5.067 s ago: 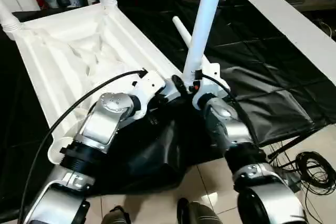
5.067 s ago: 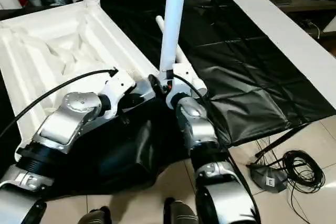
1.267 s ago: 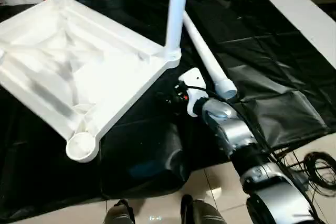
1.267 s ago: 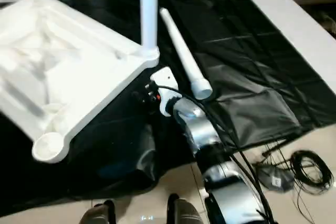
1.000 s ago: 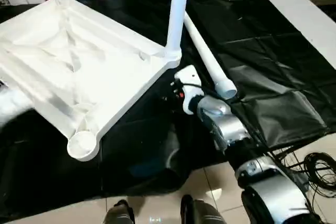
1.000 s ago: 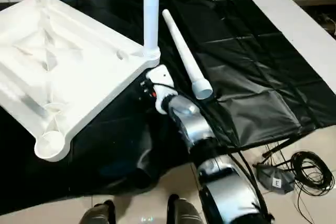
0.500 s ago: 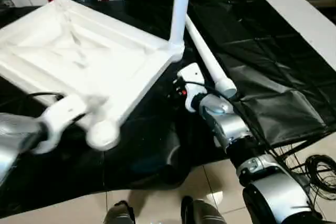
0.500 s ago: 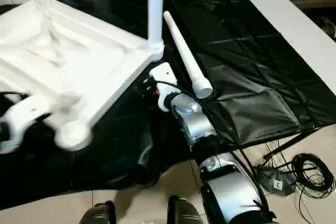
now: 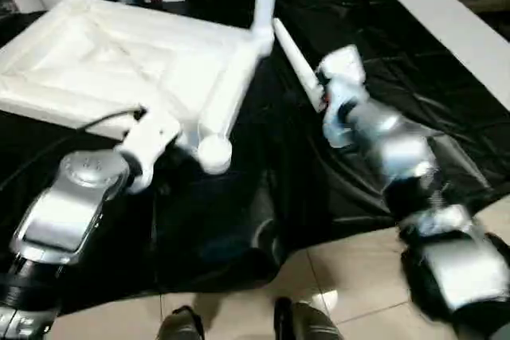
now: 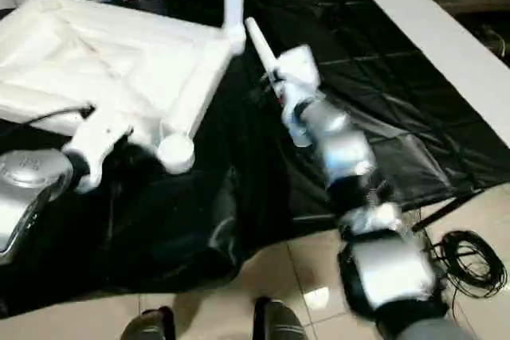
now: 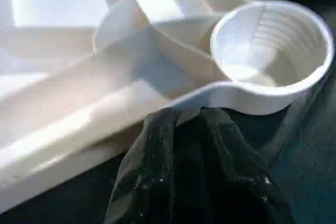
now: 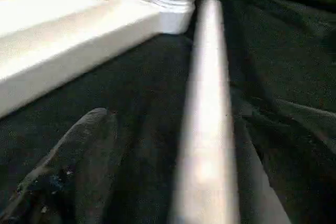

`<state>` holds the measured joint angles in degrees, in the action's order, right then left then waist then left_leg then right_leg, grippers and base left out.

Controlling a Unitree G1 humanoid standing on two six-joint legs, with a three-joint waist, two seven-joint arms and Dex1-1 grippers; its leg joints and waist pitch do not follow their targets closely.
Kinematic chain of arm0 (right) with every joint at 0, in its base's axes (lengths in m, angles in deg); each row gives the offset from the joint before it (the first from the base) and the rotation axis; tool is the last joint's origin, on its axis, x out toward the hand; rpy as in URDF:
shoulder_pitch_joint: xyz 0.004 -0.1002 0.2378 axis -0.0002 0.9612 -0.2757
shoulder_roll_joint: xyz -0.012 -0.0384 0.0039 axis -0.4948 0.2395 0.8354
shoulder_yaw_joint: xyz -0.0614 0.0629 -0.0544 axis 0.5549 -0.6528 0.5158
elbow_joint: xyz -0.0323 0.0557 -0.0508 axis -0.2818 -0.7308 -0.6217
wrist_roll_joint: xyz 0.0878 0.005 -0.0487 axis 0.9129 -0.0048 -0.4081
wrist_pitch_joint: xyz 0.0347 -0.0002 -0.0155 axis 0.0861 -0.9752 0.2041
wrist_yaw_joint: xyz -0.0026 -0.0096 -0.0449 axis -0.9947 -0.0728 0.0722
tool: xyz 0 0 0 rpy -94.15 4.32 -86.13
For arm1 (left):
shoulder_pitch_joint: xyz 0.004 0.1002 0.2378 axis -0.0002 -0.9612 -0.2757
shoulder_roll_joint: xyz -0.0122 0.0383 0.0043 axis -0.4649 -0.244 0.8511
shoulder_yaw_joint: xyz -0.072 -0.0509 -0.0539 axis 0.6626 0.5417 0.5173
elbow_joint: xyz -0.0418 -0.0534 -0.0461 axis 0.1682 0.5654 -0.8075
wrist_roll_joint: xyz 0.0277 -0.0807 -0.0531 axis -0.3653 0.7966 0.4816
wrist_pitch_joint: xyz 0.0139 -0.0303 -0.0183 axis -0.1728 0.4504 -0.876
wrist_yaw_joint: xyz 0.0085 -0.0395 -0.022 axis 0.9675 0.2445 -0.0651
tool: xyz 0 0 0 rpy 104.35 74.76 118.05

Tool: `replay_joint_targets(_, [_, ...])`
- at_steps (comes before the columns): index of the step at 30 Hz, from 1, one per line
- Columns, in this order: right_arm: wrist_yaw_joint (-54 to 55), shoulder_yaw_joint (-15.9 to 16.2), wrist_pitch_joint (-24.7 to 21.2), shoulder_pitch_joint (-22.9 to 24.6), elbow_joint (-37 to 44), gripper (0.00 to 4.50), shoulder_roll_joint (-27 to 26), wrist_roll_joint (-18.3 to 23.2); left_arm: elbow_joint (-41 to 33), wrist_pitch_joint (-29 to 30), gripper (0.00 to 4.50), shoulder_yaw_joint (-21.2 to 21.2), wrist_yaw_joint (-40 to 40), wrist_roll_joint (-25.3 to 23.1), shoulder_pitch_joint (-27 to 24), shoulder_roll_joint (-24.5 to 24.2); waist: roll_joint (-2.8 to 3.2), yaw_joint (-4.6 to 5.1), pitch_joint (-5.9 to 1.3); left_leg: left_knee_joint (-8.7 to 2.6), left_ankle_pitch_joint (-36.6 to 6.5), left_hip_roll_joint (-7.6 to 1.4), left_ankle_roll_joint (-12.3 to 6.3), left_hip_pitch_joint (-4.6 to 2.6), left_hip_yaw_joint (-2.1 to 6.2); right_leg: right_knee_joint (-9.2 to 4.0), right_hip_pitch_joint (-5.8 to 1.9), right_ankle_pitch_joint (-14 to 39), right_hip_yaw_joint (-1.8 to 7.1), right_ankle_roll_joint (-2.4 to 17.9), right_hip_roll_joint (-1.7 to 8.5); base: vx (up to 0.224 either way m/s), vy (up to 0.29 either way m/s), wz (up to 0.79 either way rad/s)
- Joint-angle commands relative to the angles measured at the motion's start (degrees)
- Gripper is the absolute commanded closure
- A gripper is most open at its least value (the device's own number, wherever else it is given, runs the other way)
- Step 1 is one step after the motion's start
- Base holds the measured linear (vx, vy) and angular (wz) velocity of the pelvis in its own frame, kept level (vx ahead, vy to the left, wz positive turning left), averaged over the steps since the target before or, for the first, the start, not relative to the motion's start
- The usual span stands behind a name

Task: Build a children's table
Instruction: Rotate table base, then pick table leg

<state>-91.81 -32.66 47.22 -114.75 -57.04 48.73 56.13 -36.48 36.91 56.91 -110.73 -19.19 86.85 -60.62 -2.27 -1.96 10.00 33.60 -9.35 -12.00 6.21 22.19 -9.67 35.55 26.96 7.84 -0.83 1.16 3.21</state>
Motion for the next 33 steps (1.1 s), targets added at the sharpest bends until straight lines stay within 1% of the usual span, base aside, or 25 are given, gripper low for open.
replay_joint_targets(1, [0.4,-0.7,-1.9,-0.9,-0.9,0.01,0.3,-0.3,-1.6,0.2,3.51,0.0,-0.7,0.3,0.3,0.0,0.83,-0.21,-5.65,-2.86,-7.0,0.98,-0.48,-0.31,-0.97,-2.85,-5.05,5.8,1.59,12.1,1.72,0.000,0.000,0.00])
replay_joint_targets(2, [0.2,-0.9,-2.6,-1.5,-1.7,0.01,0.5,-0.1,-2.0,-0.1,3.51,0.0,-1.1,0.4,0.3,-0.2,0.79,-0.16,-5.71,-2.82,-6.7,0.99,-0.59,-0.27,-0.96,-2.81,-5.10,5.7,1.53,12.1,1.72,0.000,0.000,0.00])
replay_joint_targets(3, [-1.2,-0.9,-7.4,-5.3,-8.2,0.01,1.5,0.0,-4.6,-1.3,3.51,-0.4,-4.7,2.0,-0.2,-1.6,0.68,0.00,-5.72,-2.85,-6.7,1.06,-0.67,-0.29,-0.91,-2.74,-5.08,6.1,1.47,12.5,1.75,0.000,0.000,0.00])
replay_joint_targets(4, [-2.7,-0.6,-10.2,-7.4,-12.7,0.01,2.0,-0.1,-6.2,-2.1,3.51,-0.8,-6.8,3.1,-0.5,-2.7,0.71,0.31,-5.74,-2.89,-7.4,1.04,-0.87,-0.34,-0.87,-2.72,-5.00,6.6,1.39,13.7,1.72,0.000,0.000,0.00])
replay_joint_targets(5, [-2.8,-0.7,-10.4,-7.7,-13.4,0.01,2.0,-0.1,-6.6,-2.2,3.51,-0.9,-7.5,3.5,-0.7,-2.9,0.83,0.23,-5.55,-2.87,-8.4,0.91,-0.88,-0.41,-0.89,-2.88,-4.80,7.3,1.42,14.0,1.84,0.000,0.000,0.00])
replay_joint_targets(6, [-2.9,-1.0,-11.3,-9.1,-17.0,0.01,2.2,0.0,-8.6,-3.0,3.51,-1.5,-10.5,5.4,-1.2,-4.0,0.70,0.07,-5.45,-2.80,-9.1,0.78,-0.83,-0.39,-0.93,-2.88,-4.79,8.2,1.46,14.2,2.03,0.000,0.000,0.00])
replay_joint_targets(7, [-2.9,-1.1,-11.5,-9.5,-18.1,0.01,2.2,0.1,-9.2,-3.2,3.51,-1.7,-11.5,6.0,-1.4,-4.3,0.72,0.05,-5.34,-2.83,-8.9,0.73,-0.84,-0.33,-1.02,-2.86,-4.70,8.2,1.47,14.2,2.00,0.000,0.000,0.00])
replay_joint_targets(8, [-3.0,-1.8,-12.2,-10.8,-22.1,0.01,2.1,0.4,-12.2,-2.2,3.51,-2.4,-14.6,8.8,-2.1,-5.5,0.60,0.04,-5.44,-2.80,-8.4,0.60,-0.72,-0.40,-1.05,-2.71,-4.72,7.6,1.47,14.3,2.06,0.000,0.000,0.00])
replay_joint_targets(9, [-3.0,-1.8,-12.2,-10.8,-22.1,0.01,2.1,0.4,-12.2,-2.2,3.51,-2.4,-14.6,8.8,-2.1,-5.5,0.74,0.01,-5.47,-2.81,-8.2,0.61,-0.76,-0.44,-1.02,-2.59,-4.67,7.3,1.43,14.5,2.03,0.000,0.000,0.00])
replay_joint_targets(10, [-3.2,-1.7,-12.2,-11.3,-23.6,0.01,2.1,0.2,-13.6,-1.0,3.51,-2.5,-15.6,10.3,-2.2,-5.6,0.52,0.02,-5.32,-2.82,-8.0,0.59,-0.82,-0.22,-1.11,-2.72,-4.73,7.1,1.43,14.4,1.99,0.000,0.000,0.00])
replay_joint_targets(11, [-3.4,-1.4,-12.3,-11.6,-25.0,0.01,2.0,-0.2,-14.6,0.2,3.51,-2.6,-16.3,11.5,-2.3,-5.6,0.64,-0.04,-5.39,-2.77,-7.7,0.54,-0.78,-0.37,-1.13,-2.55,-4.68,6.8,1.45,14.6,2.07,0.000,0.000,0.00])
replay_joint_targets(12, [-3.4,-1.2,-12.2,-11.8,-25.7,0.01,1.9,-0.5,-15.2,0.9,3.51,-2.6,-16.6,12.1,-2.3,-5.5,0.73,0.00,-5.31,-2.81,-7.7,0.51,-0.92,-0.31,-1.13,-2.62,-4.59,6.6,1.42,14.8,2.01,0.000,0.000,0.00])
replay_joint_targets(13, [-3.1,-1.7,-12.2,-12.0,-26.6,0.01,1.6,-0.3,-15.6,2.2,3.51,-2.6,-16.7,12.8,-2.2,-5.3,0.60,0.03,-5.32,-2.76,-8.0,0.51,-0.79,-0.32,-1.16,-2.56,-4.69,6.9,1.44,14.8,2.05,0.000,0.000,0.00])
replay_joint_targets(14, [-3.8,-2.1,-12.5,-12.5,-28.3,0.01,1.3,0.0,-15.7,3.2,3.51,-2.6,-16.8,13.2,-2.0,-5.1,0.47,0.05,-5.12,-2.82,-8.7,0.53,-0.81,-0.23,-1.14,-2.76,-4.65,8.1,1.45,14.5,2.08,0.000,0.000,0.00])
replay_joint_targets(16, [-4.0,-2.5,-12.5,-13.0,-30.5,0.01,0.9,0.3,-15.7,3.4,3.51,-2.6,-16.9,13.2,-1.8,-5.0,0.49,0.12,-5.10,-2.80,-9.5,0.53,-0.71,-0.30,-1.13,-2.87,-4.55,9.6,1.46,14.2,2.11,0.000,0.000,0.00])
replay_joint_targets(17, [-4.3,-2.7,-12.5,-13.4,-31.8,0.01,0.8,0.4,-15.8,3.3,3.51,-2.6,-17.1,13.4,-1.8,-5.3,0.41,0.15,-5.00,-2.88,-10.5,0.53,-0.21,-0.28,-0.99,-3.05,-4.57,12.2,1.40,13.4,2.20,0.000,0.000,0.00])
replay_joint_targets(20, [-5.4,-3.2,-13.2,-13.6,-33.5,0.01,0.7,0.9,-15.8,3.7,3.51,-2.6,-17.3,14.0,-1.7,-5.8,0.46,0.21,-4.95,-2.89,-11.1,0.50,0.13,-0.33,-0.91,-3.10,-4.43,13.4,1.42,12.5,2.21,0.000,0.000,0.00])
replay_joint_targets(22, [-5.3,-3.4,-13.1,-13.5,-34.3,0.01,0.9,0.9,-15.9,4.4,3.51,-2.5,-17.2,14.5,-1.3,-6.2,0.47,0.15,-5.00,-2.88,-10.2,0.49,-0.03,-0.33,-0.94,-2.99,-4.43,12.2,1.43,12.7,2.19,0.000,0.000,0.00])
replay_joint_targets(23, [-5.0,-3.6,-13.0,-13.4,-34.6,0.28,1.0,0.9,-15.9,4.6,3.51,-2.4,-17.0,14.6,-1.2,-6.3,0.50,0.12,-5.05,-2.85,-9.8,0.50,-0.06,-0.32,-0.95,-2.90,-4.43,11.4,1.41,13.0,2.12,0.000,0.000,0.00])
replay_joint_targets(25, [-4.8,-3.8,-12.8,-13.4,-34.6,0.35,1.1,1.0,-16.0,4.3,3.51,-2.3,-16.7,14.3,-1.2,-6.3,0.48,0.13,-5.12,-2.82,-9.5,0.51,-0.21,-0.34,-0.98,-2.84,-4.45,10.7,1.40,13.1,2.07,0.000,0.000,0.00])
replay_joint_targets(29, [-4.3,-5.3,-12.2,-13.7,-35.2,0.78,1.4,1.6,-16.0,4.6,3.51,-2.0,-16.8,14.8,-0.9,-6.4,0.57,0.08,-5.19,-2.77,-9.5,0.55,-0.36,-0.32,-1.01,-2.87,-4.52,10.6,1.40,13.4,2.12,0.000,0.000,0.00])
replay_joint_targets(30, [-4.2,-5.5,-12.2,-13.7,-35.3,0.85,1.4,1.6,-16.0,4.7,3.34,-2.0,-16.9,15.0,-0.9,-6.5,0.52,0.08,-5.19,-2.76,-9.6,0.57,-0.31,-0.27,-1.01,-2.87,-4.55,10.8,1.38,13.4,2.11,0.000,0.000,0.00])
replay_joint_targets(31, [-3.9,-6.2,-12.1,-13.7,-35.4,0.85,1.7,2.0,-16.2,5.0,3.34,-1.8,-17.0,15.8,-0.9,-6.4,0.52,0.08,-5.19,-2.76,-9.6,0.57,-0.31,-0.27,-1.01,-2.87,-4.55,10.8,1.38,13.4,2.11,0.000,0.000,0.00])
replay_joint_targets(32, [-3.7,-6.6,-12.3,-13.7,-35.3,1.05,1.8,2.4,-16.3,5.3,3.18,-1.6,-17.0,16.3,-0.9,-6.3,0.77,0.07,-5.30,-2.71,-9.3,0.59,-0.17,-0.33,-1.04,-2.78,-4.53,9.9,1.38,13.7,2.04,0.000,0.000,0.00])
replay_joint_targets(33, [-3.6,-7.0,-12.4,-13.6,-35.2,1.05,2.0,2.7,-16.4,5.6,3.18,-1.4,-16.9,16.7,-1.0,-6.2,0.86,0.04,-5.28,-2.71,-9.4,0.59,-0.15,-0.34,-1.02,-2.73,-4.52,9.7,1.37,13.8,2.02,0.000,0.000,0.00])
